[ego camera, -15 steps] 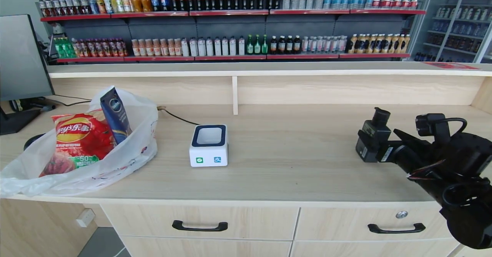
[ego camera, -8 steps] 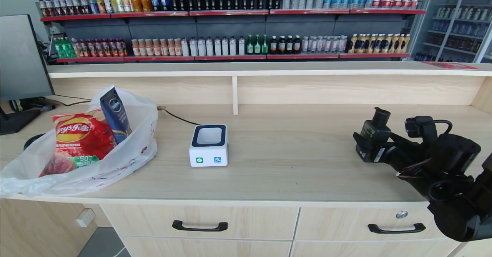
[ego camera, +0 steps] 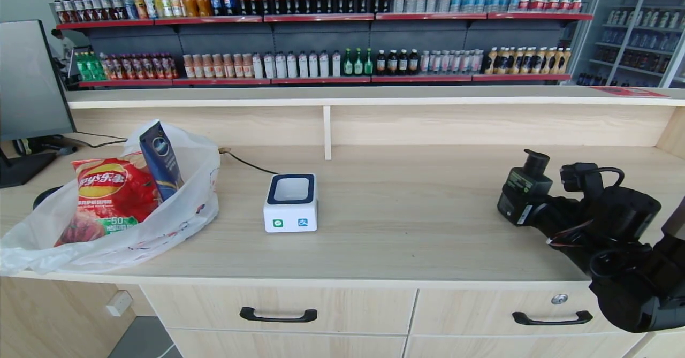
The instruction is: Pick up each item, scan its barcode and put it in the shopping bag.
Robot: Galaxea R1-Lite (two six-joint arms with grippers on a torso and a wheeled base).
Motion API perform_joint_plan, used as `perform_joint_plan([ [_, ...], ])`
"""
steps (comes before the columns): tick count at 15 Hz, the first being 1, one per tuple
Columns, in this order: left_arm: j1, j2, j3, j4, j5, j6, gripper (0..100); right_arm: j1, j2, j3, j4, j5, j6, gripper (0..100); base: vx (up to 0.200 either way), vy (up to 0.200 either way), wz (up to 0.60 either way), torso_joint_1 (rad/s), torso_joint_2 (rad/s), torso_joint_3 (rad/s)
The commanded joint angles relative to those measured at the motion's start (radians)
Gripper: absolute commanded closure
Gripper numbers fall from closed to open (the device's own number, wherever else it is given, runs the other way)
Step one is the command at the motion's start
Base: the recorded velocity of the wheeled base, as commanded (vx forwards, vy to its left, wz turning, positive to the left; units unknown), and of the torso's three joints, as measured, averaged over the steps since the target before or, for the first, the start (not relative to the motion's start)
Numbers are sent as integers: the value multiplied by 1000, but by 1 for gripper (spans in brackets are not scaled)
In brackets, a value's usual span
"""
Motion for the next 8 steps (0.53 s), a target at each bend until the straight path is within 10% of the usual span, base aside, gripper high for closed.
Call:
perform_joint_plan([
  [1, 0, 0, 0, 0, 0, 0, 0, -1, -1, -2, -1, 1, 5, 100, 0, 0, 0, 0, 0, 0],
  [8, 2, 0, 0, 0, 0, 2, 0, -6, -95, 7, -1, 1, 20, 100, 0, 0, 0, 0, 0, 0],
])
